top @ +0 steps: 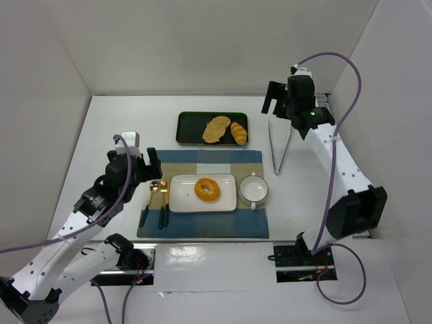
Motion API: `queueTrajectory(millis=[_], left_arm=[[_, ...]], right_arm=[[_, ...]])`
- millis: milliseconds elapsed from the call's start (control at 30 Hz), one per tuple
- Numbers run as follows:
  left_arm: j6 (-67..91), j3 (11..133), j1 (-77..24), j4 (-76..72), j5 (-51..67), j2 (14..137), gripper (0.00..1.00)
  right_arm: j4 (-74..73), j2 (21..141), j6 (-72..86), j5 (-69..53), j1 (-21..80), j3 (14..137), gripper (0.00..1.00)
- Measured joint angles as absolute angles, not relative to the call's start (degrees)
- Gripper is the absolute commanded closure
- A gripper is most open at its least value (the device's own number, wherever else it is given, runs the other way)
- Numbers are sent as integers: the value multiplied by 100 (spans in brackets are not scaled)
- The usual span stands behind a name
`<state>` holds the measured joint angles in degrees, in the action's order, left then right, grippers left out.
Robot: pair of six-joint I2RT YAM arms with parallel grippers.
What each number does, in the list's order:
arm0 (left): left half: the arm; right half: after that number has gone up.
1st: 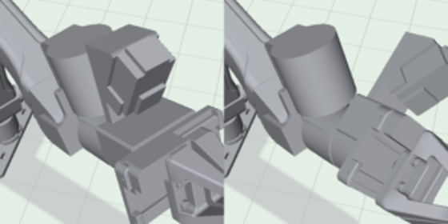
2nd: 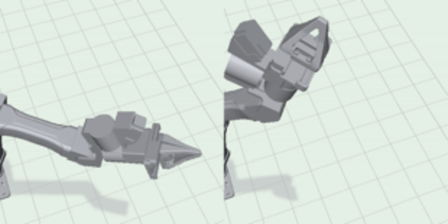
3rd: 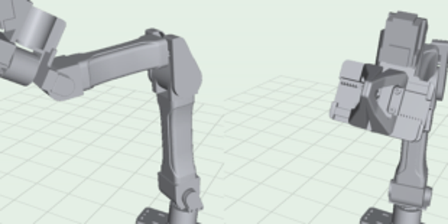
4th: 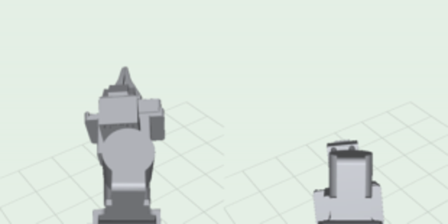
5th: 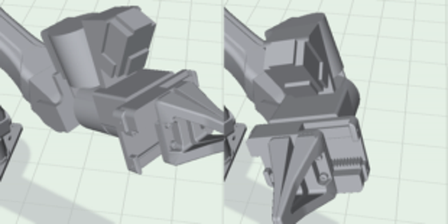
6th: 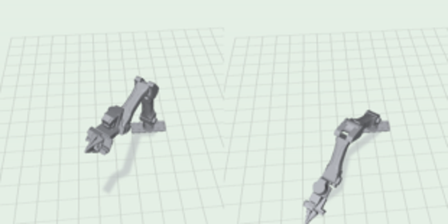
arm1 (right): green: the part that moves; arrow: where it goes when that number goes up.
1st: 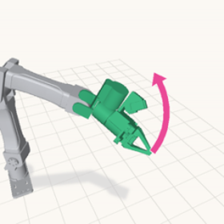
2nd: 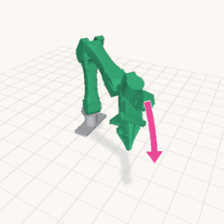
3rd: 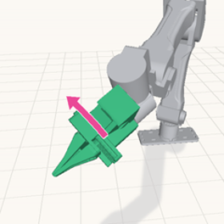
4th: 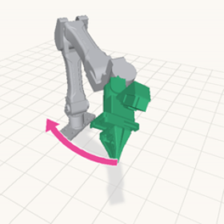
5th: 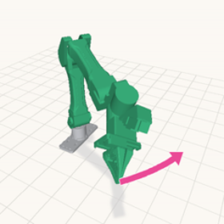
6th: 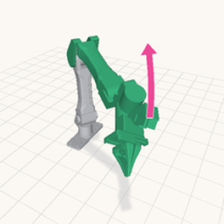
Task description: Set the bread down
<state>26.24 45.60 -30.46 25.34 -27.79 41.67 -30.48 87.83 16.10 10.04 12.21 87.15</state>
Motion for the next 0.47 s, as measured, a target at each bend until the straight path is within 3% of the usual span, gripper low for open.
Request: queueTrajectory(millis=[233,467], left_arm=[[2394,4766,-3046,2692,-2867,4254,0],[2265,4945,-3046,2753,-2836,4525,0]], right_arm=[[-3118,7922,1791,871,1942,8005,0],[-3968,8049,1905,1586,2768,8138,0]])
